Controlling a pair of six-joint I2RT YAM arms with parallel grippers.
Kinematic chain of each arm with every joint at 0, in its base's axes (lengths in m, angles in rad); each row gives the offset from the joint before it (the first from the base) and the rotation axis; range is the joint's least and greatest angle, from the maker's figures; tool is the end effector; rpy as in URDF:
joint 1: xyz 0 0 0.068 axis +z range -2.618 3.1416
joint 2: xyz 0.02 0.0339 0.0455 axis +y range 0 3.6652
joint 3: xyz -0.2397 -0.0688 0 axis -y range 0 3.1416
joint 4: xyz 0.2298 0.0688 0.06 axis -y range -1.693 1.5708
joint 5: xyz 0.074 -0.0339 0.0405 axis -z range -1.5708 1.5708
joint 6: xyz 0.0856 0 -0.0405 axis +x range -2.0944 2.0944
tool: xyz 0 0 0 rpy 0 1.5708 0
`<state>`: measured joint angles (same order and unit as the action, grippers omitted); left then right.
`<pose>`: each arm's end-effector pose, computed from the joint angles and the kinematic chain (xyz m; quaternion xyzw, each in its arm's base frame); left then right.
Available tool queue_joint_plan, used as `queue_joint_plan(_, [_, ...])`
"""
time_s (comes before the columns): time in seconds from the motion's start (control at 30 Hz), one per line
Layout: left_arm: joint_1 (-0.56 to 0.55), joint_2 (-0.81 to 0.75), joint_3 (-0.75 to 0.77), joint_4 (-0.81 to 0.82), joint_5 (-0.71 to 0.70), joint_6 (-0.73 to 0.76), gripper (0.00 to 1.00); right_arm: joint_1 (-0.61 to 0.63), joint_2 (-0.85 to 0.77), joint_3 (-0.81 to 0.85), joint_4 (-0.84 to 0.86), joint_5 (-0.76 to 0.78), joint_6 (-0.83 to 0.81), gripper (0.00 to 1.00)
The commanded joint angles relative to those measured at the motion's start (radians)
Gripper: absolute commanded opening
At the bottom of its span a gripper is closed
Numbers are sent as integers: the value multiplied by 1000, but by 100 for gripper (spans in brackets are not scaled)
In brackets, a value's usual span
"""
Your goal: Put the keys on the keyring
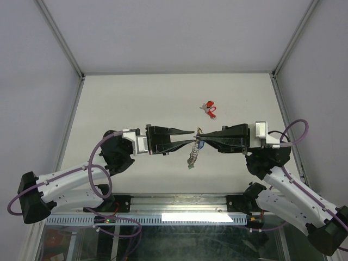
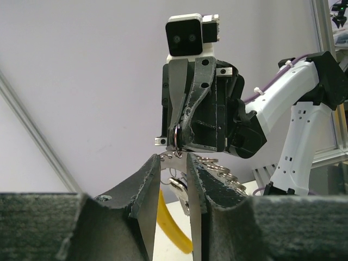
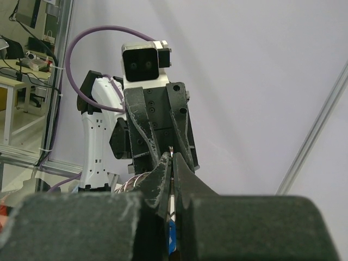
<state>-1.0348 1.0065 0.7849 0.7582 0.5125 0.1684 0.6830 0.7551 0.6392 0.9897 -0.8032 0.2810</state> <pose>0.0951 -0.2423 0.4000 0.4523 0.2696 -0.4667 0.7106 0.0901 0.1527 0.4131 -0.4228 0.2346 0.5193 0.7047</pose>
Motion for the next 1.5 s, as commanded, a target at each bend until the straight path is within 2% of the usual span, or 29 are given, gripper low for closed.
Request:
queue_joint_plan(0.0, [-5, 16, 45, 69, 39, -26, 24, 0, -12, 43, 31, -1, -16, 0])
queue_joint_plan(0.57, [-5, 33, 64, 41, 39, -10, 14, 1, -11, 41, 11, -27, -40, 0])
queue_joint_plan(0.83, [-5, 40, 90, 1, 44, 19, 0, 0, -12, 49, -43, -52, -71, 0])
queue_joint_plan(1.07, [-5, 21, 110, -85, 17, 80, 0, 0, -49, 93, -226, -88, -153, 0])
queue_joint_plan(1.3, [-5, 8, 104, -110, 0, 104, 0, 0, -89, 152, -409, -108, -236, 15])
queue_joint_plan(1.47, [-5, 2, 101, -115, -13, 107, 0, 0, -106, 185, -513, -109, -241, 16])
